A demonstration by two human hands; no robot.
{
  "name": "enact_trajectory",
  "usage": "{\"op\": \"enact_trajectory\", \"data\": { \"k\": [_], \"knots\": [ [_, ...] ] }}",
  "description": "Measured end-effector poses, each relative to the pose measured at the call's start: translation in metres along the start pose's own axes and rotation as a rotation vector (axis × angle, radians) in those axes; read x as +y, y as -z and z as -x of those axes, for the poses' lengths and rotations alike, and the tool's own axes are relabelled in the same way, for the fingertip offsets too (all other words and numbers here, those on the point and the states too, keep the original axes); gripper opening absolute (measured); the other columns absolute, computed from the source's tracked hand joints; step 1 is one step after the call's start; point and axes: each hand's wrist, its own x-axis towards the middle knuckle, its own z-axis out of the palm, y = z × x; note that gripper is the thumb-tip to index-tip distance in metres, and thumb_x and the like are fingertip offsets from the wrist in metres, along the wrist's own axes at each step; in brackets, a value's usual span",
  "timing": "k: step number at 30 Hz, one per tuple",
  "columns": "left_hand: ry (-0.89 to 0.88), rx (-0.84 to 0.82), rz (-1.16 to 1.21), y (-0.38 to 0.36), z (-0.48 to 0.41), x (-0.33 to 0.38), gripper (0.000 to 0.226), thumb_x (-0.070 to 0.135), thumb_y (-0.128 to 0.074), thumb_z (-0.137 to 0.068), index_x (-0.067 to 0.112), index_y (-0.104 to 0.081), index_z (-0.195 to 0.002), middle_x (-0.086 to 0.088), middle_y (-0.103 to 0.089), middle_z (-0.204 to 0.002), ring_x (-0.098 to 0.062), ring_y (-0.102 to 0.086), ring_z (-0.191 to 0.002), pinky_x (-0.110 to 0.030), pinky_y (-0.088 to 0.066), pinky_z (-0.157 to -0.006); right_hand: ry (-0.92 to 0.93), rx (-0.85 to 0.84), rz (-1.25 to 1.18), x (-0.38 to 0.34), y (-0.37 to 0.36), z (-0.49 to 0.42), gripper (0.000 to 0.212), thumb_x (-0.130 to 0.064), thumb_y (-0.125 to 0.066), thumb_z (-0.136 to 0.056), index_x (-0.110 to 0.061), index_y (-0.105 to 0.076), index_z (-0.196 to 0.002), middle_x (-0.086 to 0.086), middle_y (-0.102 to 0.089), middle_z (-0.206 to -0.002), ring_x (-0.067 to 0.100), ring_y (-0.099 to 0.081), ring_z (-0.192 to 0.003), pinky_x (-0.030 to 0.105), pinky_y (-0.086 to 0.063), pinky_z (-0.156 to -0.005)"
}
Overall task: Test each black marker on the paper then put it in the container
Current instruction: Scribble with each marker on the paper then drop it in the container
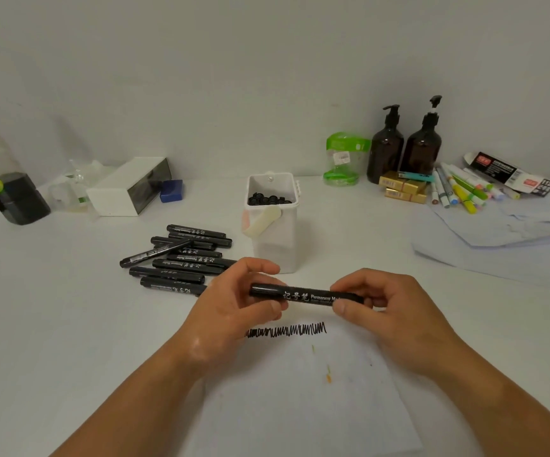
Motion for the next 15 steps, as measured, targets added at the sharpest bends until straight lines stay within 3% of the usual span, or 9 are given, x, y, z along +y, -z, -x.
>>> {"op": "enact_trajectory", "data": {
  "k": [3,5,7,11,15],
  "knots": [
    [-0.113,0.045,-0.431,-0.004,0.007,0.000,0.033,0.021,-0.076,-0.082,0.039,-0.067,-0.107,0.013,-0.072,-0.100,-0.014,-0.070,-0.093,-0.023,-0.056,-0.081,-0.014,0.028,-0.105,-0.003,-0.001,0.001,0.017,-0.020,-0.081,-0.086,-0.037,-0.078,-0.087,-0.006,-0.076,-0.079,0.008,-0.062,-0.065,0.018,-0.046,-0.062],
    [-0.206,0.044,-0.627,-0.010,0.011,-0.001,0.030,0.024,-0.074,-0.087,0.041,-0.067,-0.111,0.021,-0.070,-0.097,-0.007,-0.067,-0.092,-0.012,-0.050,-0.076,-0.030,0.026,-0.193,-0.006,-0.004,0.002,0.016,-0.015,-0.079,-0.088,-0.030,-0.080,-0.085,-0.007,-0.074,-0.071,0.001,-0.060,-0.057,0.008,-0.042,-0.055],
    [-0.270,0.035,-0.734,-0.016,0.012,-0.001,0.030,0.023,-0.069,-0.092,0.036,-0.066,-0.119,0.022,-0.069,-0.095,-0.004,-0.064,-0.091,-0.006,-0.044,-0.073,-0.046,0.034,-0.251,-0.008,-0.007,0.003,0.015,-0.012,-0.077,-0.089,-0.026,-0.080,-0.085,-0.007,-0.072,-0.067,0.001,-0.059,-0.053,0.007,-0.041,-0.053],
    [-0.327,-0.026,-0.830,-0.023,0.012,0.001,0.032,0.032,-0.054,-0.099,0.026,-0.060,-0.130,0.023,-0.061,-0.092,-0.001,-0.058,-0.084,-0.008,-0.039,-0.074,-0.081,0.005,-0.363,-0.013,-0.013,0.002,0.005,-0.026,-0.079,-0.083,-0.028,-0.078,-0.088,-0.001,-0.070,-0.066,0.014,-0.046,-0.053,0.020,-0.038,-0.049],
    [-0.353,-0.120,-0.846,-0.028,0.014,0.002,0.027,0.036,-0.044,-0.102,0.025,-0.060,-0.121,0.015,-0.064,-0.096,-0.007,-0.058,-0.086,-0.021,-0.045,-0.075,-0.037,-0.068,-0.351,-0.015,-0.019,0.005,0.020,-0.039,-0.078,-0.071,-0.028,-0.077,-0.088,-0.005,-0.066,-0.066,0.011,-0.050,-0.053,0.018,-0.040,-0.049]
  ]
}}
